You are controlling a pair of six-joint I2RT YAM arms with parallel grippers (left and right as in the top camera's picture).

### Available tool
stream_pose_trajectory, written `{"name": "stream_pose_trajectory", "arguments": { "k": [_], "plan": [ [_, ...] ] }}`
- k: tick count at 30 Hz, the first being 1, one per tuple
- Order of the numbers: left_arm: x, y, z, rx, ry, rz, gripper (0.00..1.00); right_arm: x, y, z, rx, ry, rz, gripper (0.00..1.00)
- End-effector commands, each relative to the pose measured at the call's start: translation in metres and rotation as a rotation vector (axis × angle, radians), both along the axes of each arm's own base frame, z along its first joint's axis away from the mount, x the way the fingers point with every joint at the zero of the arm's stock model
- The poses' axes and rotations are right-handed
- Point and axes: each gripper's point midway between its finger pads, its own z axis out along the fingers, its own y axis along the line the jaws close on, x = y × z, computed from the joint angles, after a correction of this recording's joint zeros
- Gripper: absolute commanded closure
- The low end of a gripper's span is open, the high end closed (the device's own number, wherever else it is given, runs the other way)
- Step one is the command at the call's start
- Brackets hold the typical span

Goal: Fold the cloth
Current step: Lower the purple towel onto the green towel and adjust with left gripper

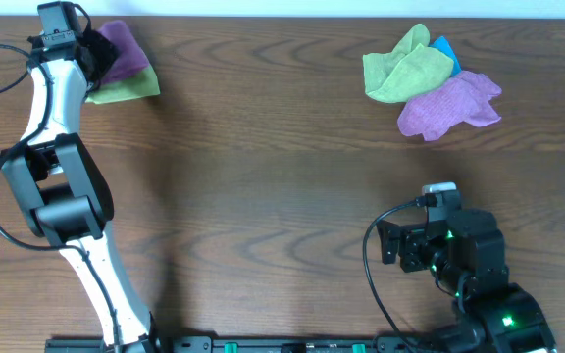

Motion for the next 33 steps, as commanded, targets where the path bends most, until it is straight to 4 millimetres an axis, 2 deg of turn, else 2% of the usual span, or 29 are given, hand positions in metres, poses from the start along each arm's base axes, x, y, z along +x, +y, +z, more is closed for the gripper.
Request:
{"name": "stream_pose_trajectory", "arguments": {
  "k": [1, 6, 8, 12, 21, 26, 31, 33],
  "plan": [
    [0.001, 0.007, 0.001, 0.019, 0.005, 0.009, 0.04, 0.0, -0.005, -0.002, 0.0, 0.006, -0.031, 0.01],
    [-0.004, 0.005, 0.003, 0.014, 0.017, 0.006, 0.04, 0.001, -0.004, -0.002, 0.001, 0.006, -0.031, 0.01],
    [-0.007, 0.003, 0.011, 0.017, 0.022, -0.003, 0.05, 0.001, -0.004, -0.002, 0.001, 0.006, -0.031, 0.01],
    [-0.02, -0.002, 0.034, 0.014, 0.033, -0.021, 0.05, 0.0, -0.005, -0.002, 0.0, 0.006, -0.031, 0.01],
    [-0.05, -0.03, 0.096, -0.054, 0.013, -0.068, 0.05, 0.0, -0.005, -0.002, 0.0, 0.006, -0.031, 0.01],
    [-0.071, -0.063, 0.115, -0.115, 0.041, -0.134, 0.04, 0.0, -0.004, -0.002, 0.001, 0.006, -0.031, 0.01],
    [-0.085, -0.113, 0.13, -0.201, 0.055, -0.258, 0.05, 0.001, -0.004, -0.002, 0.001, 0.006, -0.031, 0.01],
    [-0.089, -0.125, 0.131, -0.215, 0.066, -0.283, 0.05, 0.001, -0.004, -0.002, 0.001, 0.006, -0.031, 0.01]
  ]
}}
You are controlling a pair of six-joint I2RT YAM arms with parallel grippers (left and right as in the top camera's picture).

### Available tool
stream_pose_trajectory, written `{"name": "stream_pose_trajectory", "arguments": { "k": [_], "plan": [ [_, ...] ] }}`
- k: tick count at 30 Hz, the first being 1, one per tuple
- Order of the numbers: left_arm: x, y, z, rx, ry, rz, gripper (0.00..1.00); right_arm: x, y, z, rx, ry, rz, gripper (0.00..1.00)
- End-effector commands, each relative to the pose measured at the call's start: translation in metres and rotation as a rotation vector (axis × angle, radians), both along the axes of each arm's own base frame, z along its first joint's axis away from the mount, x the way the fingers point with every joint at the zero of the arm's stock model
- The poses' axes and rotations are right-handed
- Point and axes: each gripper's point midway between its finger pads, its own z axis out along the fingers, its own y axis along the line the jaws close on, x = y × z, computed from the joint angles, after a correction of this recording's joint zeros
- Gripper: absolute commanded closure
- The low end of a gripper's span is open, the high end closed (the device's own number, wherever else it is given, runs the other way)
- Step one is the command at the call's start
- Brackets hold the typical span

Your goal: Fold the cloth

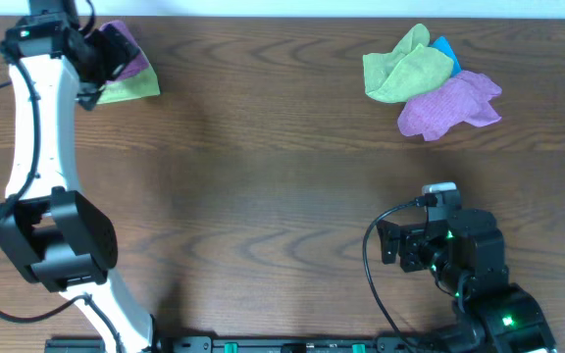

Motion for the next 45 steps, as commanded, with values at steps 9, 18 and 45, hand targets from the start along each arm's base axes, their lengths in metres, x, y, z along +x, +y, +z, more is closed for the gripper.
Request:
{"name": "stream_pose_trajectory", "arguments": {
  "k": [9, 18, 45],
  "plan": [
    [-0.025, -0.037, 0.008, -0.035, 0.067, -0.103, 0.05, 0.001, -0.004, -0.002, 0.001, 0.006, -0.031, 0.01],
    [-0.044, -0.073, -0.002, 0.189, 0.162, -0.27, 0.05, 0.001, -0.004, -0.002, 0.001, 0.006, -0.031, 0.01],
    [-0.066, -0.095, 0.031, 0.482, -0.13, -0.353, 0.05, 0.0, -0.004, -0.002, 0.001, 0.006, -0.031, 0.01]
  ]
}}
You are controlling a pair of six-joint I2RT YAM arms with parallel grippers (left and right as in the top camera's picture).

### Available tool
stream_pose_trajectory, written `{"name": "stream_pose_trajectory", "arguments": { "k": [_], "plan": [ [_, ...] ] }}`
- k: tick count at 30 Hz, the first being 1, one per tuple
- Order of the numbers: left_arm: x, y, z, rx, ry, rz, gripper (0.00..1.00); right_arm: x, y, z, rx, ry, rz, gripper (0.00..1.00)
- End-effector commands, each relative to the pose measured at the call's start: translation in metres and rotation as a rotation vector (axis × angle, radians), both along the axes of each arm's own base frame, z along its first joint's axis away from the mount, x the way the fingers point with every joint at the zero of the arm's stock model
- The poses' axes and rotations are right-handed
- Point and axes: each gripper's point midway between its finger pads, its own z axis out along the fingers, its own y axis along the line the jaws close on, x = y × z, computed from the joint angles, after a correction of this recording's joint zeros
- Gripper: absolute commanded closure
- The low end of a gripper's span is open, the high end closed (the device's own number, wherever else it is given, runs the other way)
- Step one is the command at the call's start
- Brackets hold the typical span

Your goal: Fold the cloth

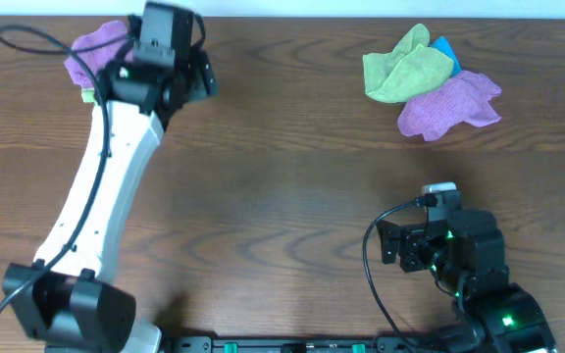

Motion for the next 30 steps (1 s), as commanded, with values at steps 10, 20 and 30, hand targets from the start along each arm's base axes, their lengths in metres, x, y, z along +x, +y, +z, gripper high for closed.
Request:
{"name": "stream_pose_trajectory", "arguments": {
  "k": [10, 20, 30],
  "plan": [
    [-0.084, 0.029, -0.036, -0.011, -0.126, 0.022, 0.05, 0.0, -0.004, -0.002, 0.001, 0.006, -0.031, 0.01],
    [-0.163, 0.065, -0.077, -0.076, -0.241, 0.145, 0.05, 0.0, -0.004, -0.002, 0.001, 0.006, -0.031, 0.01],
    [-0.209, 0.067, -0.111, -0.075, -0.326, 0.095, 0.05, 0.001, -0.005, -0.002, 0.001, 0.006, -0.031, 0.01]
  ]
}}
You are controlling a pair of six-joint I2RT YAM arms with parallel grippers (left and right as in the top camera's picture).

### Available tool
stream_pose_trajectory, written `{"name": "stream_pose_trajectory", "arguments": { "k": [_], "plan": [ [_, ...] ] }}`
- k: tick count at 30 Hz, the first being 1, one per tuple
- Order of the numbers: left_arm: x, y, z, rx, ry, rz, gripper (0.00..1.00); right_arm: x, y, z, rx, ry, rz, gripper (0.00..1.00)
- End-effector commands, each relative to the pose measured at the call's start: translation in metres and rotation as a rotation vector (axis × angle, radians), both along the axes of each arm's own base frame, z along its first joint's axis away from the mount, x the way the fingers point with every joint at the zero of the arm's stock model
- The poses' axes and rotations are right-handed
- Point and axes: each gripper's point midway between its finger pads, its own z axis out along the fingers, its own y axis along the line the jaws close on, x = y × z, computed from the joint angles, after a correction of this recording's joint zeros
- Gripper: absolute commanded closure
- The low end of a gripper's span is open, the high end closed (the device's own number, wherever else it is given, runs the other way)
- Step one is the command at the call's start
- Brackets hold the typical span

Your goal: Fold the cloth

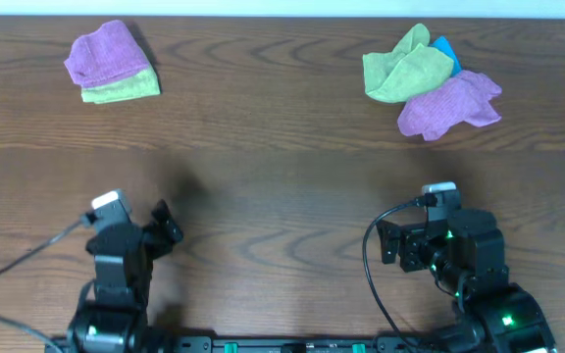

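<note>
Two folded cloths are stacked at the far left of the table: a purple cloth (106,54) on top of a light green cloth (124,90). At the far right lies a loose heap: a green cloth (405,67), a blue cloth (445,49) mostly hidden under it, and a crumpled purple cloth (449,104). My left gripper (168,224) is drawn back near the front left edge, open and empty. Near the front right, my right gripper (385,243) is also open and empty. Both are far from the cloths.
The wooden table (282,167) runs across the whole overhead view. Cables trail from both arm bases along the front edge (282,345).
My left arm has pulled back from the far left of the table to the front left edge. The folded stack now shows in full. The right arm has not moved.
At first my left gripper was over the purple and green stack at the far left, and it stayed there a moment later. Then it stood just right of the stack, apart from it. Now it rests at the front. The heap and right arm stayed still.
</note>
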Motion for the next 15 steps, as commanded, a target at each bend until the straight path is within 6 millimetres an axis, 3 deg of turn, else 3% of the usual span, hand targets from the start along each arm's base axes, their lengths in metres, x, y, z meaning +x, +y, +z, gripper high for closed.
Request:
{"name": "stream_pose_trajectory", "arguments": {
  "k": [1, 15],
  "plan": [
    [-0.009, 0.002, -0.009, 0.026, -0.007, -0.021, 0.05, 0.0, -0.004, -0.002, 0.001, 0.006, -0.03, 0.01],
    [-0.055, 0.022, -0.036, 0.171, 0.149, -0.05, 0.05, 0.0, -0.004, -0.002, 0.002, 0.005, -0.03, 0.01]
  ]
}}
